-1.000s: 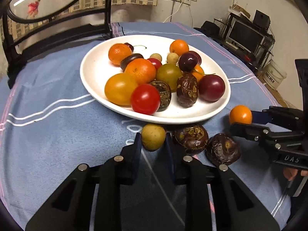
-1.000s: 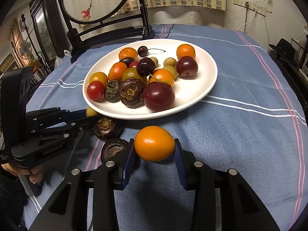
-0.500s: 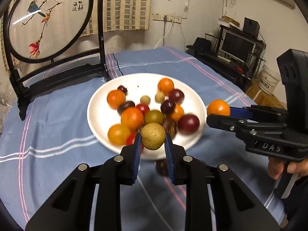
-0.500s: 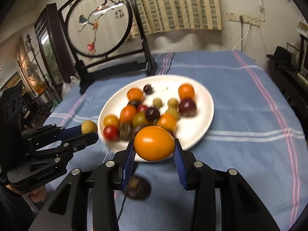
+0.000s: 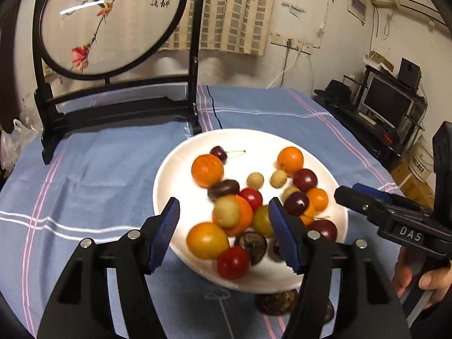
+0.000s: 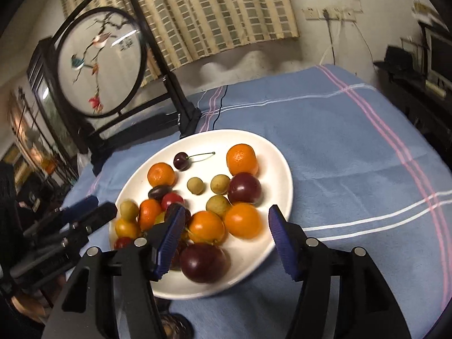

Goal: Organize fruits
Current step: 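Place the kumquat and tan fruit onto the plate, opening both grippers, then grasp a brown mangosteen with the right gripper while the left grasps another mangosteen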

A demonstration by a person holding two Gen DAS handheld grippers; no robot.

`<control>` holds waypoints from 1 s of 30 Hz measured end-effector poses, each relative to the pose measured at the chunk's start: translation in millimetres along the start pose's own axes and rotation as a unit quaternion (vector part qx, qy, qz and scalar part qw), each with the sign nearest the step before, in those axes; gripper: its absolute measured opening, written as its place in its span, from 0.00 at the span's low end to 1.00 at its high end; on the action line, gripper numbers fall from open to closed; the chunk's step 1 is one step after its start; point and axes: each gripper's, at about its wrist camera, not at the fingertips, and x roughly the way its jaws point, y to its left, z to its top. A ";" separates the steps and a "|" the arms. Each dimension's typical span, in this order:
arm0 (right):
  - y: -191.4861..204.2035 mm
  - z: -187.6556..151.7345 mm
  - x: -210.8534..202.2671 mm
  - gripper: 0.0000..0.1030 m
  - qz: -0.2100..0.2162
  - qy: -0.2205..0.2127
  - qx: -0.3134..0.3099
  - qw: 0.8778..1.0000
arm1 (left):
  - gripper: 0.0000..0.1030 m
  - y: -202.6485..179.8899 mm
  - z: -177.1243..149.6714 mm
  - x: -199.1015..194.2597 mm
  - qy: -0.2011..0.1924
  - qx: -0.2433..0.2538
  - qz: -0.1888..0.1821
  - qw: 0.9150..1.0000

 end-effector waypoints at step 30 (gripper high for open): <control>78.8 -97.4 -2.7 0.42 0.003 0.123 -0.196 0.973 | 0.80 8.0 -70.5 -24.2 0.044 -0.011 -0.010 0.999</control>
